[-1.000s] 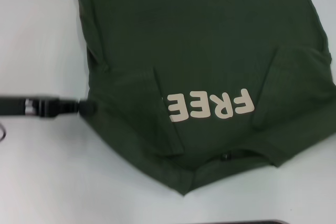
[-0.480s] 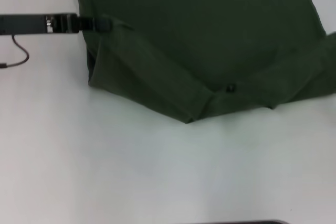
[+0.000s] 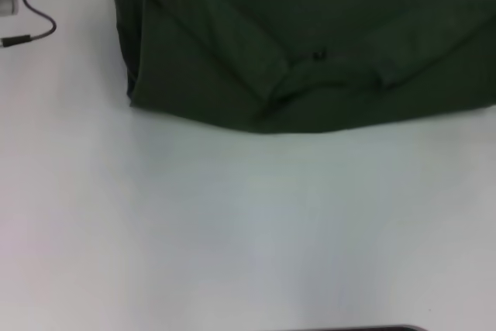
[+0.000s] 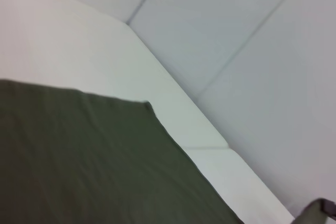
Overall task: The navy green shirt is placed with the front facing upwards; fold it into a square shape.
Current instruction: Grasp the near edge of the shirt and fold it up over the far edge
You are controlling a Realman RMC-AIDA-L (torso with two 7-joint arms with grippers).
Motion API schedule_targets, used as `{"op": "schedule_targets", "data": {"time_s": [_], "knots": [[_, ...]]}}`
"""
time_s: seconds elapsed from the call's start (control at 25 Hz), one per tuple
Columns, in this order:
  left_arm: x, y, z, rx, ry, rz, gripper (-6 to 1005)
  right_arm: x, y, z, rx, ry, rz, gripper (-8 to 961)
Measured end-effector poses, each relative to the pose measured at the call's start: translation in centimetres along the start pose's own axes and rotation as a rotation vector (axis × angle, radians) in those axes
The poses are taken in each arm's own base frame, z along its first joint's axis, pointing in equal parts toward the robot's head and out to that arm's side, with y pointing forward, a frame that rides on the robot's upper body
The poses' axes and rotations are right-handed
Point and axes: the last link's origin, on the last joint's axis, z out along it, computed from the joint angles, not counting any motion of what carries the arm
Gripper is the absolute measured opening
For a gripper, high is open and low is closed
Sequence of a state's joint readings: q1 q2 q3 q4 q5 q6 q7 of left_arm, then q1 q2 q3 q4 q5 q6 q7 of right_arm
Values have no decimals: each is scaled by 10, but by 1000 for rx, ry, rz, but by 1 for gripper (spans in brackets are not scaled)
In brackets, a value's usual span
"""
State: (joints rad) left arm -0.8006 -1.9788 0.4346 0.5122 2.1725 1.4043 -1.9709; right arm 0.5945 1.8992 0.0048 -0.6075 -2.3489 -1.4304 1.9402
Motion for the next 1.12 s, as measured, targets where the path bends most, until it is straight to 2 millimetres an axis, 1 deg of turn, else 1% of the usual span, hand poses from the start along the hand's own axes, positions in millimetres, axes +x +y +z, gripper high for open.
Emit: {"op": "schedule_targets", "data": {"time_s": [0.2, 0.36, 0.84, 1.12], "knots": [[9, -2, 13, 48, 51, 2, 5, -15, 1, 13, 40, -27, -22, 45], [14, -3, 22, 77, 88, 0, 5, -22, 1, 24, 77, -44, -35, 45], [21, -3, 40, 135, 156, 5, 4, -34, 6, 50, 148, -61, -75, 44], [24, -3, 48, 151, 180, 9, 4, -40, 11, 59, 153, -72, -95, 45]]}}
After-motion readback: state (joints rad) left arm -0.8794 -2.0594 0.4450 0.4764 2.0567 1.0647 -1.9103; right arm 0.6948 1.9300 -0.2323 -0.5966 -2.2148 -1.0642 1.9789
